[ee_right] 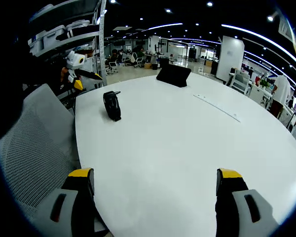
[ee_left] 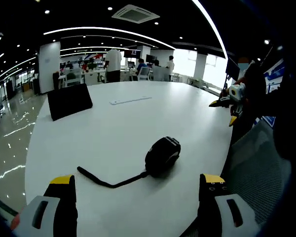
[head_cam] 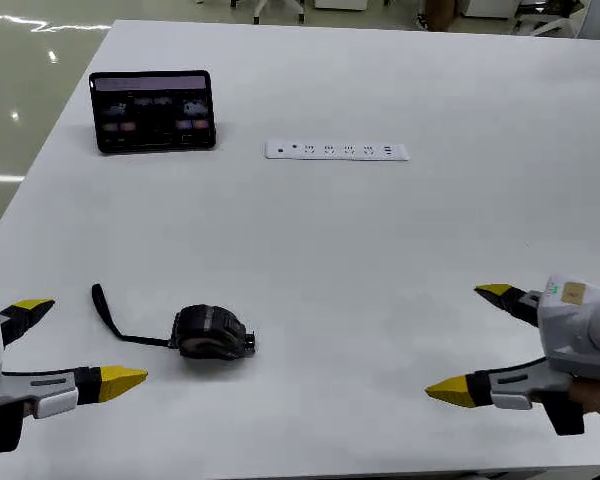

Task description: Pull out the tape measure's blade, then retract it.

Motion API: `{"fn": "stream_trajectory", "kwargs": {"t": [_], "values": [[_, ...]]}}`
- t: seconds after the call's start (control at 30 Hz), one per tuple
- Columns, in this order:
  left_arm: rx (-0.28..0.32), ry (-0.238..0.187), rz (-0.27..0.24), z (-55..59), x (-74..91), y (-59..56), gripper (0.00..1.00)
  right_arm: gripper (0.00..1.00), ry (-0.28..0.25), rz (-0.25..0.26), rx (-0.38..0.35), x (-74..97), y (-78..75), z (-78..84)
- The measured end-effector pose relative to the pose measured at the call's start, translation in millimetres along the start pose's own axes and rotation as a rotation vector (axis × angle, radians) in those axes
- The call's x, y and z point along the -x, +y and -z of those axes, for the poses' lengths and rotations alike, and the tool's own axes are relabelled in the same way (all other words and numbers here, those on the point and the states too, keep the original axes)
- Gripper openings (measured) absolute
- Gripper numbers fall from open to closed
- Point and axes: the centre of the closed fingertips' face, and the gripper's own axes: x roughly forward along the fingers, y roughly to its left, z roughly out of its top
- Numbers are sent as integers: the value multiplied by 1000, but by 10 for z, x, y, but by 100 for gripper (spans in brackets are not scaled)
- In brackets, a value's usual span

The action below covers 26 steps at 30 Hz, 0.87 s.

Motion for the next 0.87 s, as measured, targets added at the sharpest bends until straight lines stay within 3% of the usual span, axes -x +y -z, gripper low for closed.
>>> {"fn": "stream_trajectory", "kwargs": {"t": [0.07,0.13,0.27,0.57,0.87], "values": [[28,-8,24,45,7,-38,100,100,-23,18,-54,44,-40,42],[36,-9,20,72,11,-31,100,100,-4,35,-90,88,-88,119],[46,-17,16,48,2,-11,100,100,22,55,-81,146,-151,173],[33,-15,20,-79,30,-1,100,100,8,46,-109,223,-174,133],[47,-6,13,-9,114,3,100,100,23,29,-118,203,-141,167]]}}
